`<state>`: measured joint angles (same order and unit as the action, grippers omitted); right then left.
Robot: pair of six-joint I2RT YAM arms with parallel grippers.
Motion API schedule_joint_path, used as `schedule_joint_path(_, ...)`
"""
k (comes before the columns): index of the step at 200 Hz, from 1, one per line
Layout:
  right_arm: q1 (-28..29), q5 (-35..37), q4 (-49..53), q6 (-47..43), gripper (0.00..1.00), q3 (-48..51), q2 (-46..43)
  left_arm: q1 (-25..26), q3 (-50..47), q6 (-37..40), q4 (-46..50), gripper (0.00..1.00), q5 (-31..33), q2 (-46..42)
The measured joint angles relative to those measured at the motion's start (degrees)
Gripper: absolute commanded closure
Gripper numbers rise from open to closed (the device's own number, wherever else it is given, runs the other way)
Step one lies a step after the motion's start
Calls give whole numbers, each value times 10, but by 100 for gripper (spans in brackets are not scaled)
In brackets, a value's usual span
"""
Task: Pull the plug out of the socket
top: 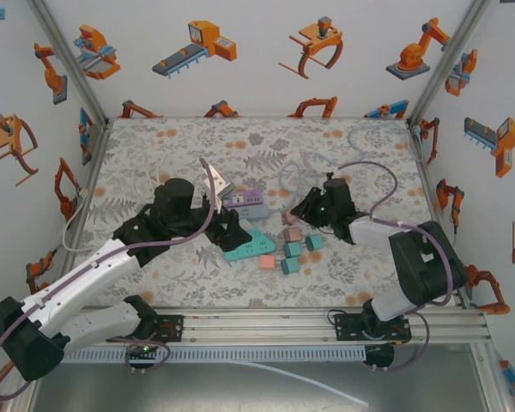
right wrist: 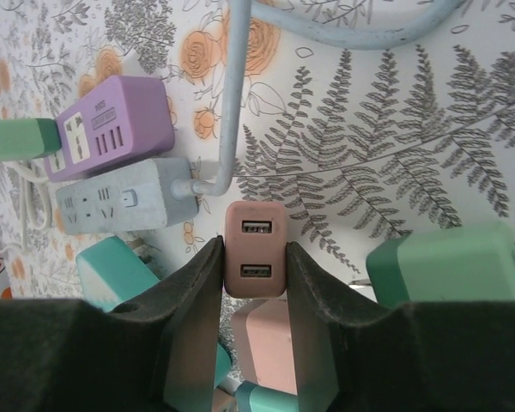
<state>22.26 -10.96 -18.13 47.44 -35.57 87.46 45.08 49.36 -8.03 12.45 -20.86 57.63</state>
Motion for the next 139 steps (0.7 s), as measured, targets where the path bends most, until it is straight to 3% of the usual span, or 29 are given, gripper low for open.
schedule_joint_path(21,0,15,29,-10,54,0,-7,0,0,0,1,28,9,0)
schedule_joint_path(84,0,39,89,-38,53,0,-74,0,-2,-3,0,29,41,0)
schedule_joint_path(139,0,70,128,-116,53,-34,-164,0,-31,-25,-2,28,141,-23)
